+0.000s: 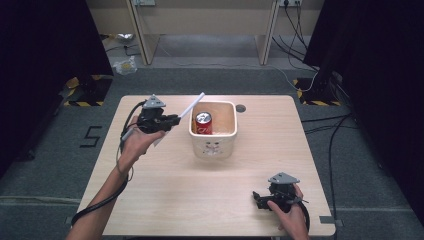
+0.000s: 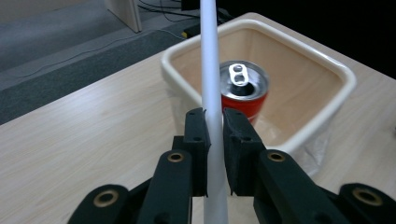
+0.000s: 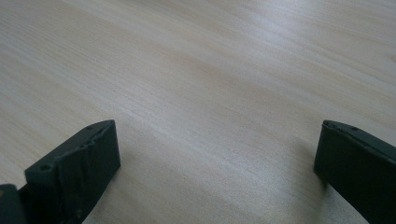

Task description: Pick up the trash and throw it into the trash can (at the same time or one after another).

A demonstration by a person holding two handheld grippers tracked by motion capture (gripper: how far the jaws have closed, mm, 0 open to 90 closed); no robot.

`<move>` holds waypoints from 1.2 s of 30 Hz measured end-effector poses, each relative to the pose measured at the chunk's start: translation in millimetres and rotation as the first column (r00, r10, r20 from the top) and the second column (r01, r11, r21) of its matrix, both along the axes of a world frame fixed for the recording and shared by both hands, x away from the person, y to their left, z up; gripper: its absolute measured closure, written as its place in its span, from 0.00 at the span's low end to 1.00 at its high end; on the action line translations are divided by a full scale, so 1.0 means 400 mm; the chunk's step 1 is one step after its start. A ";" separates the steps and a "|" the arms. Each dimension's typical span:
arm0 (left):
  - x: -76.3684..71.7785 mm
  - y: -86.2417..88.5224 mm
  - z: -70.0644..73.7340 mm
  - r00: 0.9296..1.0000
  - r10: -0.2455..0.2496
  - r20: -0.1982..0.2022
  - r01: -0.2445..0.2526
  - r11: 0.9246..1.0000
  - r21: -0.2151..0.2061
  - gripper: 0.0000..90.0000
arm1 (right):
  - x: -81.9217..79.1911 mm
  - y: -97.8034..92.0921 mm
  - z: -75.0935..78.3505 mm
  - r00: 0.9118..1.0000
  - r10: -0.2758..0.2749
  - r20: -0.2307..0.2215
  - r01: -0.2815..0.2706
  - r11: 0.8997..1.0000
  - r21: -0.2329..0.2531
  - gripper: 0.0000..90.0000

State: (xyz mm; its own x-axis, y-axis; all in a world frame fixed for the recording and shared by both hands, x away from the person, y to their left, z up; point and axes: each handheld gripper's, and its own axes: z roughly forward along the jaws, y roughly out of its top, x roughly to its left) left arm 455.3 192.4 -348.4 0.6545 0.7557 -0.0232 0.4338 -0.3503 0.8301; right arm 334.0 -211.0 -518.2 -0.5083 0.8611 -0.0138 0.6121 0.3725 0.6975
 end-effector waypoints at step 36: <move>-0.008 -0.167 -0.011 0.991 -0.116 -0.072 0.121 0.991 0.064 0.88 | -0.002 0.000 0.001 1.000 0.005 0.000 -0.005 1.000 -0.002 0.01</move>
